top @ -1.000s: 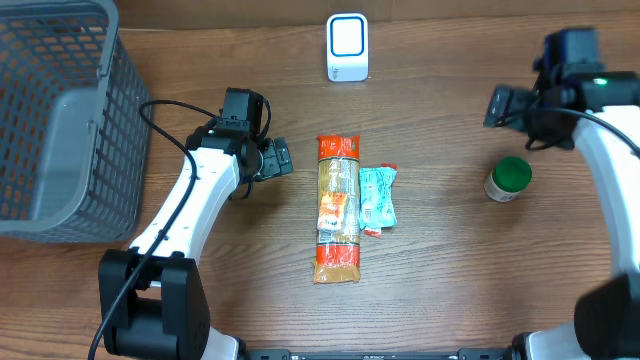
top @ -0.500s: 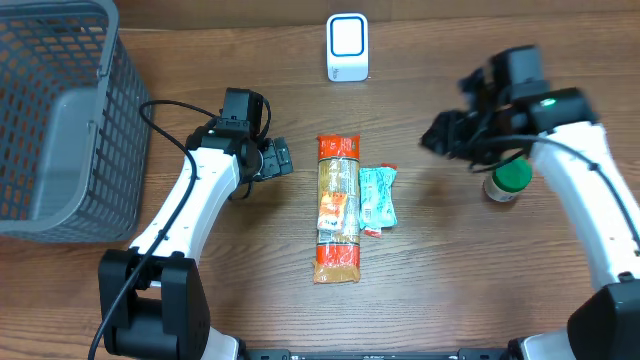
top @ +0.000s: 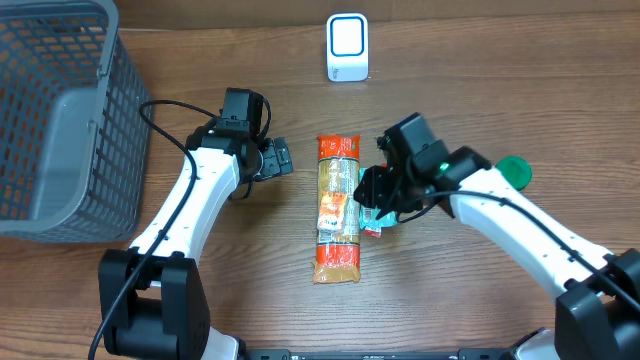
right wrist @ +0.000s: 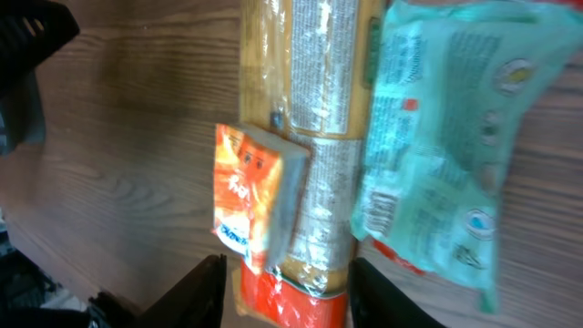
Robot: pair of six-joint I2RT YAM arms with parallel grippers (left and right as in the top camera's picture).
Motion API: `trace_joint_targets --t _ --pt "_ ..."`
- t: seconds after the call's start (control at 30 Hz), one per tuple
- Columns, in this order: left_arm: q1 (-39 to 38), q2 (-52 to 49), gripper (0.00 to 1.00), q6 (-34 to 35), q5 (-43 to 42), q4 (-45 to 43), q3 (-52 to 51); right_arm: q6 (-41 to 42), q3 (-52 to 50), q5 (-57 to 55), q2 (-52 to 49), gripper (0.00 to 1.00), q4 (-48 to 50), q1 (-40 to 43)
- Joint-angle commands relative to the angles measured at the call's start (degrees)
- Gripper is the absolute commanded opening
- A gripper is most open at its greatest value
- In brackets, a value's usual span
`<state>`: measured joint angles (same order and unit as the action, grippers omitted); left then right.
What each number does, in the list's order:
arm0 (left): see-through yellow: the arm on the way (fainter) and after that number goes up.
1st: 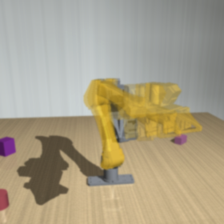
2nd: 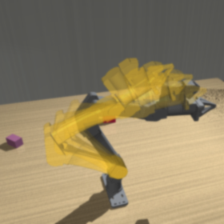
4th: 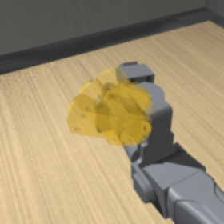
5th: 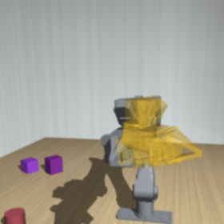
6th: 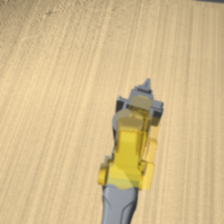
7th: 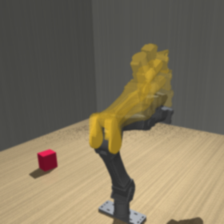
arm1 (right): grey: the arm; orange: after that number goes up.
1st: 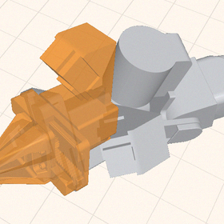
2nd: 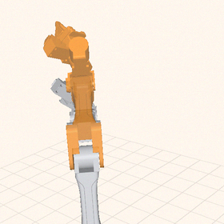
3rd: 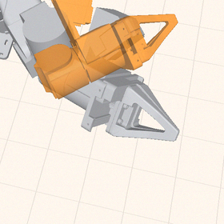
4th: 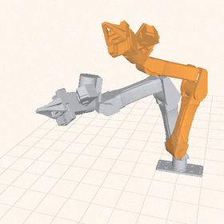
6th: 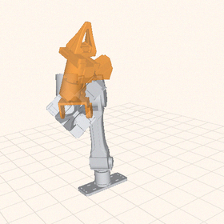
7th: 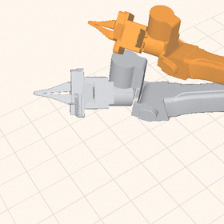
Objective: Scan the item barcode
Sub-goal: 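Open the right gripper and move it left over the pasta pack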
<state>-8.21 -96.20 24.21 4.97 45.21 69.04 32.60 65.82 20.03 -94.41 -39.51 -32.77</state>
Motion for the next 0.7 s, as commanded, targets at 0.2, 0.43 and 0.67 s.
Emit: trace_joint_targets --t 0.2,0.43,0.67 --pt "-0.07 0.70 1.00 0.22 -0.11 -0.04 0.52 10.97 -5.75 -10.54 0.04 0.40 9.73 -8.46" --pt "-0.07 0.70 1.00 0.22 -0.11 -0.07 0.52 11.15 -7.10 -12.13 -0.26 0.36 13.84 -9.03" --pt "-0.07 0.70 1.00 0.22 -0.11 -0.04 0.52 13.97 -8.72 -12.02 -3.02 0.34 16.74 -9.49"
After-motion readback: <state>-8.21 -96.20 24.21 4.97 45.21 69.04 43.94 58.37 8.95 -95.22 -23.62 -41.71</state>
